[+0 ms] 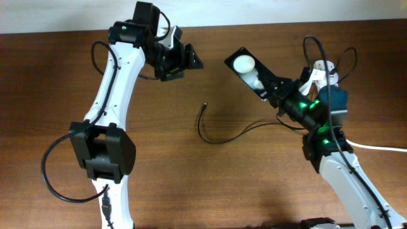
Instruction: Plug charger to phone and switch on socket
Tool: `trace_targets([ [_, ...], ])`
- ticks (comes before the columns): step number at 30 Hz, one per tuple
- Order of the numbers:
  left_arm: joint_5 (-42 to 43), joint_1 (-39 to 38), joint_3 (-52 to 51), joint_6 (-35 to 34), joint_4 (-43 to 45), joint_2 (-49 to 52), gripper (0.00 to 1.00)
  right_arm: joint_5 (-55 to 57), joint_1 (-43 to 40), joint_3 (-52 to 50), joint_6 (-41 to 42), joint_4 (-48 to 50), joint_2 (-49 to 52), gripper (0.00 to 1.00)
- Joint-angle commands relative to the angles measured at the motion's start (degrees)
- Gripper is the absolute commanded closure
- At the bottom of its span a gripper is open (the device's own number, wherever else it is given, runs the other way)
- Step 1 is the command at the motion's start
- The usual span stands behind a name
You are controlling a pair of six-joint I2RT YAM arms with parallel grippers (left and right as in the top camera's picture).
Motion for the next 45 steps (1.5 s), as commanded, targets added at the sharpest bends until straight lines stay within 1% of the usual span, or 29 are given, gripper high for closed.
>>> trace_targets([
  [1,17.0,-0.1,0.4,9.3,4.4,-0.1,0.24,13.9,3.8,0.3,-1.2,4.0,-1.6,0.96],
  [3,21.7,-0.1,0.4,9.5,7.1,-0.1,0.23,18.5,6.0,0.3,-1.2,5.8,-1.6,0.96],
  [8,28.2,-0.1,0.4,9.5,11.3,-0.1,0.21,27.0,9.3,0.3,-0.7,7.1,-1.6,0.96],
  [11,32.6,-0.1,0.4,9.4,14.1,-0.1,0.21,28.9,9.9,0.4,1.6,7.5,-1.6,0.96],
  [14,35.0,-0.1,0.4,8.6,15.9,-0.1,0.21,29.3,9.9,0.4,5.2,9.4,-1.2,0.96],
  [16,35.0,-0.1,0.4,6.3,16.3,-0.1,0.21,29.2,9.9,0.4,5.7,12.0,-0.5,0.96],
  [20,35.1,-0.1,0.4,-2.5,18.8,-0.1,0.2,29.6,11.2,0.4,6.4,18.0,1.6,0.96],
  [23,35.1,-0.2,0.4,-9.7,22.6,-0.1,0.19,31.2,13.3,0.5,11.8,18.6,3.2,0.96],
  [25,35.1,-0.2,0.4,-12.8,25.2,-0.1,0.19,32.7,14.7,0.6,14.3,18.9,4.0,0.96],
  [28,35.0,-0.2,0.4,-16.2,28.0,-0.1,0.2,34.9,16.6,1.2,14.7,19.6,5.0,0.96],
  [33,35.0,-0.9,0.4,-19.6,30.7,-0.1,0.21,35.8,18.7,4.2,14.7,19.5,7.4,0.96],
  [40,33.2,-1.9,0.4,-21.4,31.4,-0.1,0.24,36.1,20.7,8.5,14.7,19.5,10.3,0.96],
  [45,32.3,-2.4,0.4,-23.9,34.1,-0.1,0.26,37.2,22.1,9.7,14.8,19.5,11.5,0.96],
])
